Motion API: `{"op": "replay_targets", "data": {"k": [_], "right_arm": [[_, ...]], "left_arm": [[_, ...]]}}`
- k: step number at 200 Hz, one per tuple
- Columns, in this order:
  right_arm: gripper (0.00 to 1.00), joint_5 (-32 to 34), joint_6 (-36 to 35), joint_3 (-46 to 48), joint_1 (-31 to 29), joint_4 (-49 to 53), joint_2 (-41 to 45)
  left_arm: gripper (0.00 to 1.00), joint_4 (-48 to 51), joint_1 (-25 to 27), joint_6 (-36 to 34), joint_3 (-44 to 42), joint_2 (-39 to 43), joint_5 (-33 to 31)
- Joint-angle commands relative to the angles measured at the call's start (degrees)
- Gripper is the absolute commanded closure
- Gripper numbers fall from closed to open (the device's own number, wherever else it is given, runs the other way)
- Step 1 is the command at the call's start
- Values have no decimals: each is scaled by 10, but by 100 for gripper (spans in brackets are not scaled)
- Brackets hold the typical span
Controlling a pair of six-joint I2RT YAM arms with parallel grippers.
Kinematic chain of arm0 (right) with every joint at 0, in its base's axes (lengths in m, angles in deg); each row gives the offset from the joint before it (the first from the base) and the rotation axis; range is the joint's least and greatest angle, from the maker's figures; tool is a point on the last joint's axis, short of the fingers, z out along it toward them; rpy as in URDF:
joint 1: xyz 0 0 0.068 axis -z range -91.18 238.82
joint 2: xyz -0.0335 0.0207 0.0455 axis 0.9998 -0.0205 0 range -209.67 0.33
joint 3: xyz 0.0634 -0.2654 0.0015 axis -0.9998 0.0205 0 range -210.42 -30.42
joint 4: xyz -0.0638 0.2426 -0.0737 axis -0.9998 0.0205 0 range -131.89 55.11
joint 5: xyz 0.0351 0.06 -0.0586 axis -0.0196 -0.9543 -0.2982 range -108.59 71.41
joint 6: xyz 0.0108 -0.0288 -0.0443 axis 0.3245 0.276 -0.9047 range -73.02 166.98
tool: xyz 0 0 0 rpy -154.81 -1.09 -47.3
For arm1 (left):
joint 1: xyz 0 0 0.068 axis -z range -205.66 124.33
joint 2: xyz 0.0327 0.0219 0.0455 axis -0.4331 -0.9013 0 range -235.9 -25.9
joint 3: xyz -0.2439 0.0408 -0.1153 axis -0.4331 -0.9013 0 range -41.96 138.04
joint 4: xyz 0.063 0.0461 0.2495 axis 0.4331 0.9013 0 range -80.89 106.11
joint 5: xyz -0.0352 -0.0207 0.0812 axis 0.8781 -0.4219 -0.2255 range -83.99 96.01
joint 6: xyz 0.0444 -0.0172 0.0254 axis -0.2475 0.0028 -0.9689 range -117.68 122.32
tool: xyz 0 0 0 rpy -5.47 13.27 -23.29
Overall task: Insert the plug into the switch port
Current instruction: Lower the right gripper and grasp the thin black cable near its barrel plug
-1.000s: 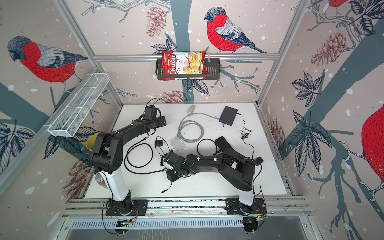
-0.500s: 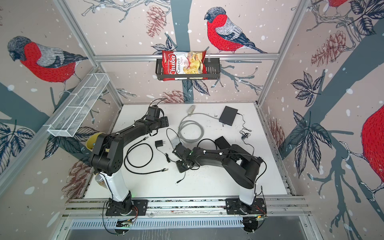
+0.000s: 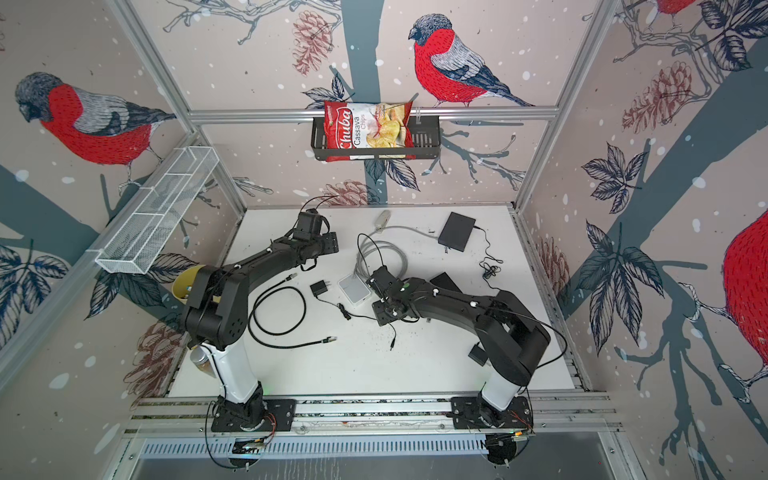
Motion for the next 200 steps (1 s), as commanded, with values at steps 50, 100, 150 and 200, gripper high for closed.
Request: {"op": "replay_targets", "data": {"k": [50, 100, 150, 200], "right_arm": [[51, -40, 92, 79, -23, 21, 16], [61, -43, 113, 59, -55, 16, -20], [77, -20, 112, 80, -55, 37, -14], [95, -81, 101, 68, 0, -31, -17]], "left_arm": [[24, -44, 43, 23, -57, 33, 30], [24, -42, 53, 15, -63, 39, 17], [26, -47, 55, 2, -70, 58, 18], [32, -58, 90, 19, -122, 101, 24]]}}
